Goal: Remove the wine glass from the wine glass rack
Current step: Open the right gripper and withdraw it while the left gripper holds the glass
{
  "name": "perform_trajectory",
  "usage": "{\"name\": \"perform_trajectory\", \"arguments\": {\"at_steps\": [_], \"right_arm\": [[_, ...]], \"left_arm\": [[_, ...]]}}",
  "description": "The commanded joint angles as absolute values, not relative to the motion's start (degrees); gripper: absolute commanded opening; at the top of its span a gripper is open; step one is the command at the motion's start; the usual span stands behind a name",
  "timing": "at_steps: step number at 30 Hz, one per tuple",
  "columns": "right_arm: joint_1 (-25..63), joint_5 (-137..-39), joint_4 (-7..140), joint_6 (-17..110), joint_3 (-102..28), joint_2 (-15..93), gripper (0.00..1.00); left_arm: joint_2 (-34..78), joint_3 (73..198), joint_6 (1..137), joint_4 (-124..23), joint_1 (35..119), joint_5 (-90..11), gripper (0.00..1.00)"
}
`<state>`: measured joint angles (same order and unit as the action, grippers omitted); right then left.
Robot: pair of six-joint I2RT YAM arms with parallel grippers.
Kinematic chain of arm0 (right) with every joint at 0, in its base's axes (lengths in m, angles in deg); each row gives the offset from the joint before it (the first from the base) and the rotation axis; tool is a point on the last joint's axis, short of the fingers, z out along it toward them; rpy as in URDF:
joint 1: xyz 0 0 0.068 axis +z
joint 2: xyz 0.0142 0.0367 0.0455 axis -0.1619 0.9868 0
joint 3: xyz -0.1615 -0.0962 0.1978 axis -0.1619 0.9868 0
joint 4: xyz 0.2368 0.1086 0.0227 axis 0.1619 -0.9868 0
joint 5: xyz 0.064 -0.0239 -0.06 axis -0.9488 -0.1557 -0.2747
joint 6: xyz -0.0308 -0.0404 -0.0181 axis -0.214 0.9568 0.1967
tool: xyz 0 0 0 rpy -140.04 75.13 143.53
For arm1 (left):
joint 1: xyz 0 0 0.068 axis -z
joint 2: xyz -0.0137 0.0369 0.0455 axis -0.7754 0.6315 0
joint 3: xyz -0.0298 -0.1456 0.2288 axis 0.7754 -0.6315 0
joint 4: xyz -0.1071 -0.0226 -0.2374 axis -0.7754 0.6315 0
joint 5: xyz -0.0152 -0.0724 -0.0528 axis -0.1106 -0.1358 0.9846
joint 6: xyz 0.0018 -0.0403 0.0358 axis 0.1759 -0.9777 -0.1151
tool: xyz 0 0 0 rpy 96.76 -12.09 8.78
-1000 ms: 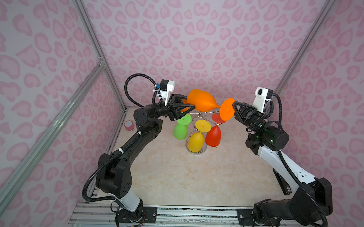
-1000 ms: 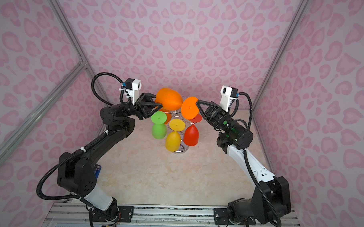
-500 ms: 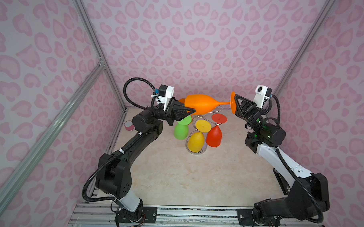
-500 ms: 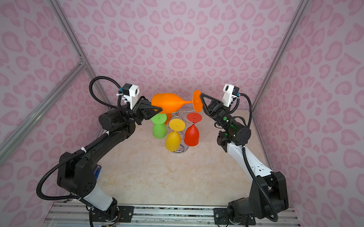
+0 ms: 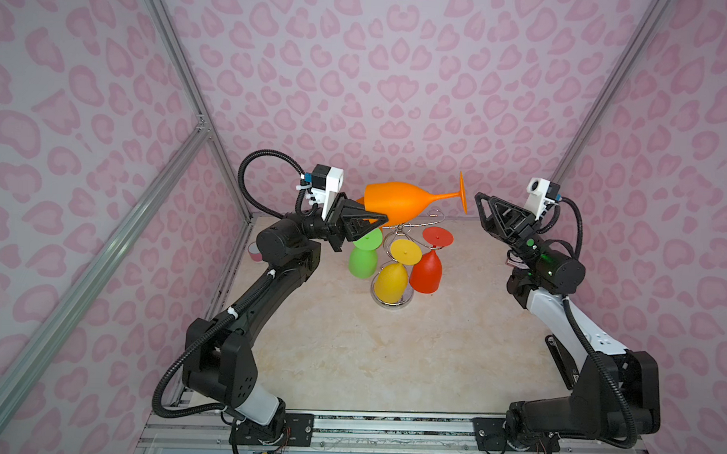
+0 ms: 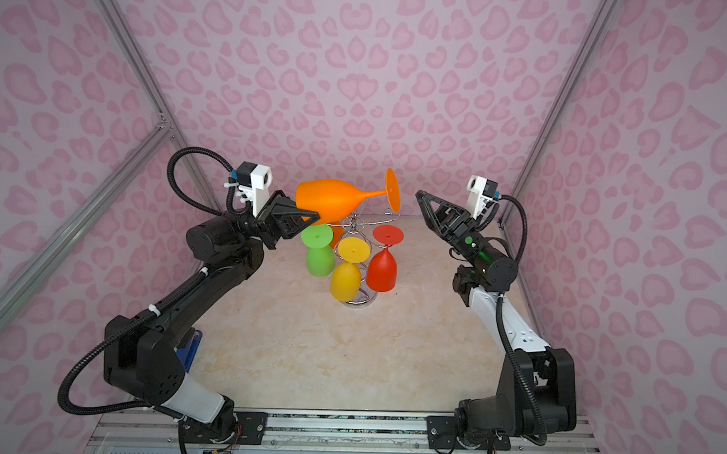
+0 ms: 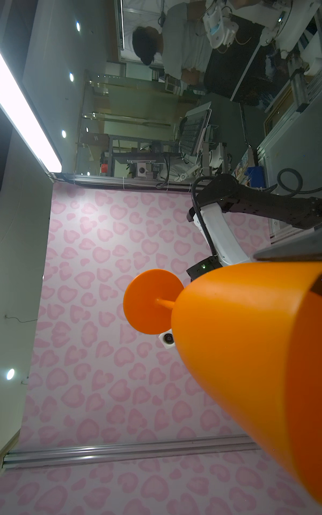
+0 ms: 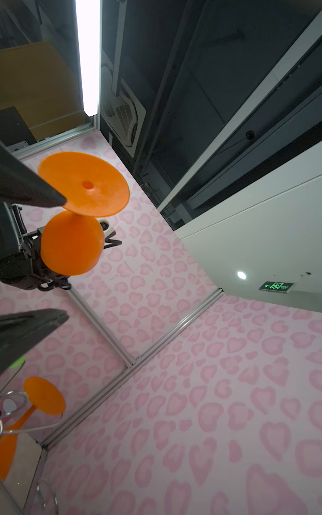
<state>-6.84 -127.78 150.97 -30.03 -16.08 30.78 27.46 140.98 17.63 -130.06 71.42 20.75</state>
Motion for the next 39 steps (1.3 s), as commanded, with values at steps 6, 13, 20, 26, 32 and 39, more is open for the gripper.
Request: {"name": "perform_trajectory", "arguments": {"at_steps": [6, 13, 20, 26, 32, 39], "right_arm": [[-11.7, -129.0, 118.7, -8.0, -12.0, 19.5, 0.6], [-11.8, -113.8, 65.8, 27.8, -18.6, 8.0, 0.57], [-12.4, -102.1, 50.6, 35.5, -19.7, 5.6, 0.55], [-14.2, -99.7, 48.6, 34.0, -16.0, 5.8, 0.53], [-14.8, -98.9, 48.3, 34.5, -14.9, 6.4, 0.52], [-14.9, -99.3, 49.6, 33.5, -12.7, 7.1, 0.52]], "left_arm": [[17.5, 136.8, 36.3, -104.7, 71.8, 23.5, 0.02], [5.6, 140.1, 77.1, -45.6, 74.4, 12.0, 0.02], [1.3, 146.2, 92.9, -12.3, 82.0, -5.6, 0.02], [-0.4, 143.1, 93.7, -0.1, 89.1, -14.4, 0.02], [-3.4, 140.9, 92.9, 5.1, 95.8, -18.3, 0.02], [2.0, 138.7, 92.5, 10.0, 102.3, -25.8, 0.02]]}}
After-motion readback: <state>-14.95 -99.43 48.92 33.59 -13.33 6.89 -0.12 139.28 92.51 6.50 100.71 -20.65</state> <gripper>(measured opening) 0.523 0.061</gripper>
